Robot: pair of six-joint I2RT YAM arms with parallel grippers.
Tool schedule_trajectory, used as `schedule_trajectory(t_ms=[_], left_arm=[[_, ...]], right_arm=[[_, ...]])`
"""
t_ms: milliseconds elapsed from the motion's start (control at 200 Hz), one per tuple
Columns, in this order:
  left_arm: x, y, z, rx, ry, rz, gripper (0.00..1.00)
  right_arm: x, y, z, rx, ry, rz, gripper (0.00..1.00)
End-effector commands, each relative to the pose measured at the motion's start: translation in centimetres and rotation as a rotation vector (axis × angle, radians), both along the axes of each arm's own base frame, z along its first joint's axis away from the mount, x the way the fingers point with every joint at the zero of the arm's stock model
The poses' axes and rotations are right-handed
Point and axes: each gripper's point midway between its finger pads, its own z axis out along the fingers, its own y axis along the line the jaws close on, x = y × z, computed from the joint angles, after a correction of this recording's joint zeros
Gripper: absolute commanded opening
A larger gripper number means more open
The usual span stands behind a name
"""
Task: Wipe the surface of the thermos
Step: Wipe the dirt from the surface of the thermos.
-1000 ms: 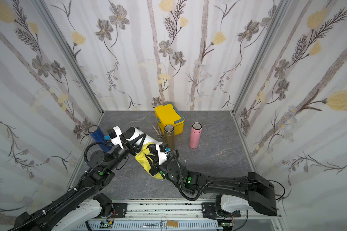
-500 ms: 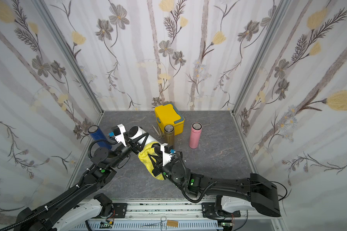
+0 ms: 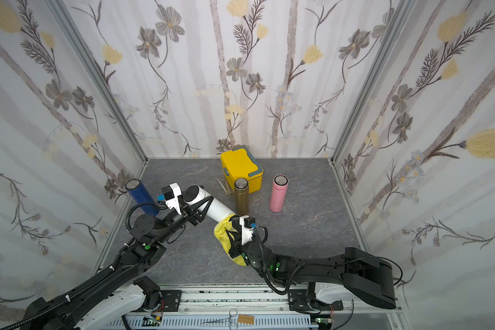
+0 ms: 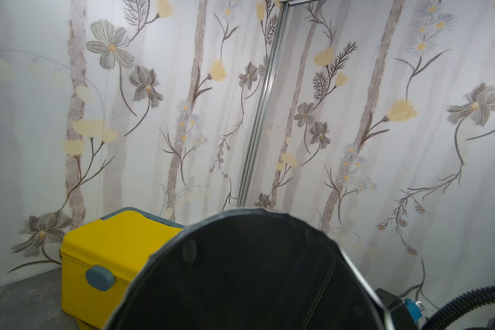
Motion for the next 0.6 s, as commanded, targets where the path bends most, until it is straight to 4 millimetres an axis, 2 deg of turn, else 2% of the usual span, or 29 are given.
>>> schedule_trajectory(t_ms=[0,75,150,220,360,425,475,595], left_arm=[[-2.2,-0.8,2.4,-0.03,-0.099,-0.107,0.0],[-3.0,-1.1,2.5,-0.031,-0.121,-0.154,0.0],[-3.3,-1.3,2.6,-0.027,-0.124,-0.172,0.0],[-3.1,-1.2,2.5,-0.025,-0.117,-0.159,0.0],[-3.1,-1.6,2.5,-0.008,-0.129,-0.175,0.0],[-3.0,-1.8,2.5,-0.007,-0.122,-0.182,0.0],[-2.9,-1.9,2.4,-0.008,-0.116,-0.185,0.0],[-2.9,-2.2,2.3,-0.009,-0.111,-0.2,0.0]], right_arm=[[0.0,0.6,6.7,0.093,-0.101,0.003,0.0],[-0.2,1.0,9.6,0.137,-0.137,0.019,0.0],[0.2,0.9,9.7,0.154,-0.133,-0.005,0.0],[1.0,0.4,7.2,0.133,-0.084,-0.058,0.0],[1.0,-0.9,-0.8,0.07,0.015,-0.088,0.0],[1.0,-1.7,-2.4,0.059,0.028,-0.102,0.0],[0.9,-1.6,-1.3,0.057,0.009,-0.093,0.0],[0.3,-0.4,4.8,0.084,-0.082,-0.043,0.0]])
